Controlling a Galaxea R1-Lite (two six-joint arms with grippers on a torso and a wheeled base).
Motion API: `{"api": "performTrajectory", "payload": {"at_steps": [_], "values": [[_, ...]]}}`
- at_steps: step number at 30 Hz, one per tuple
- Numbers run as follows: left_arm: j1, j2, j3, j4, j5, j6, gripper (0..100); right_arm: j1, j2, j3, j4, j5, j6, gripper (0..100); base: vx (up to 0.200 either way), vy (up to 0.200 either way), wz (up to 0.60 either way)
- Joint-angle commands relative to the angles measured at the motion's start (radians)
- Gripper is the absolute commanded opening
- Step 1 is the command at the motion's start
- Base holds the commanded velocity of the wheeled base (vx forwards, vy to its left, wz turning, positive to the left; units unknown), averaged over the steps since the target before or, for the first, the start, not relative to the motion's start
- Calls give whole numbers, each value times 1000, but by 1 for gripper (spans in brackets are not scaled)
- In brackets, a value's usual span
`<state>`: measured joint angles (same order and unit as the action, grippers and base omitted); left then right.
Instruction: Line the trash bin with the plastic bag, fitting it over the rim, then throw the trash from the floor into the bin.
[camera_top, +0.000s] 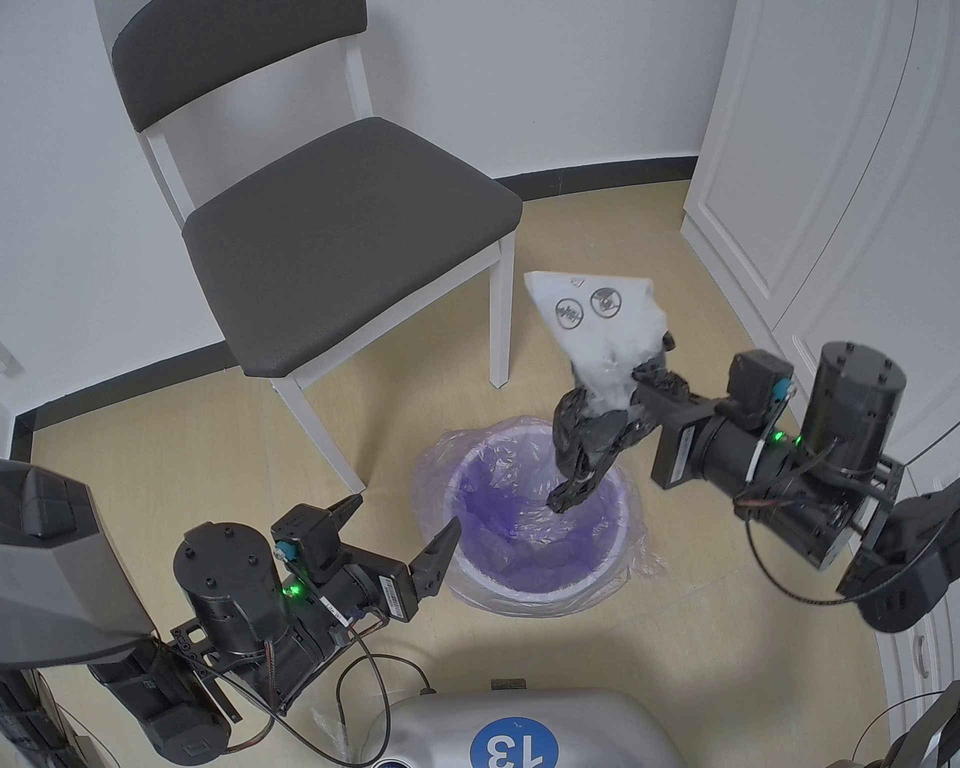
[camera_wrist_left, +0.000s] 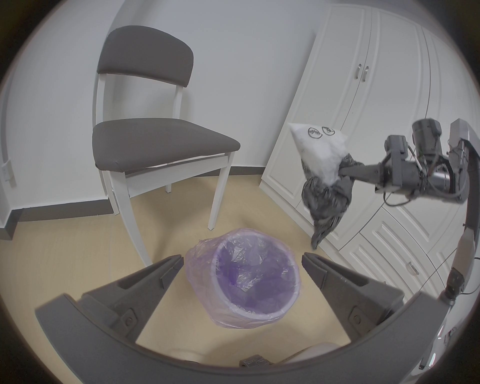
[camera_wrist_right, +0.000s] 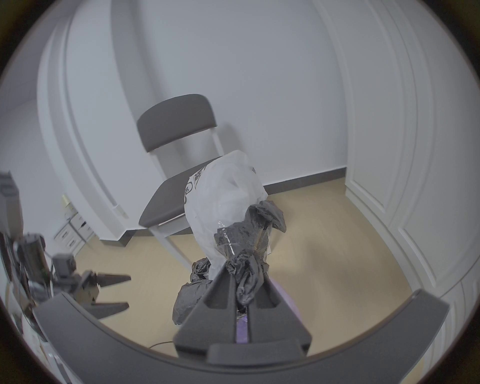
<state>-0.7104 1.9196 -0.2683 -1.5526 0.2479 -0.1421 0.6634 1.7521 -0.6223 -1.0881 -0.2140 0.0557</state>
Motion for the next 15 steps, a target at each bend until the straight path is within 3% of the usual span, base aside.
{"api": "performTrajectory", "payload": {"at_steps": [1, 5, 15], "values": [[19, -37, -6, -18, -1, -1, 100, 70, 244, 127, -225, 1, -140, 0, 0, 0, 0], [17, -50, -6, -18, -1, 1, 100, 61, 431, 122, -483, 8, -228, 0, 0, 0, 0], [16, -53, -5, -18, -1, 1, 100, 25, 534, 75, -477, 18, -237, 0, 0, 0, 0]]}}
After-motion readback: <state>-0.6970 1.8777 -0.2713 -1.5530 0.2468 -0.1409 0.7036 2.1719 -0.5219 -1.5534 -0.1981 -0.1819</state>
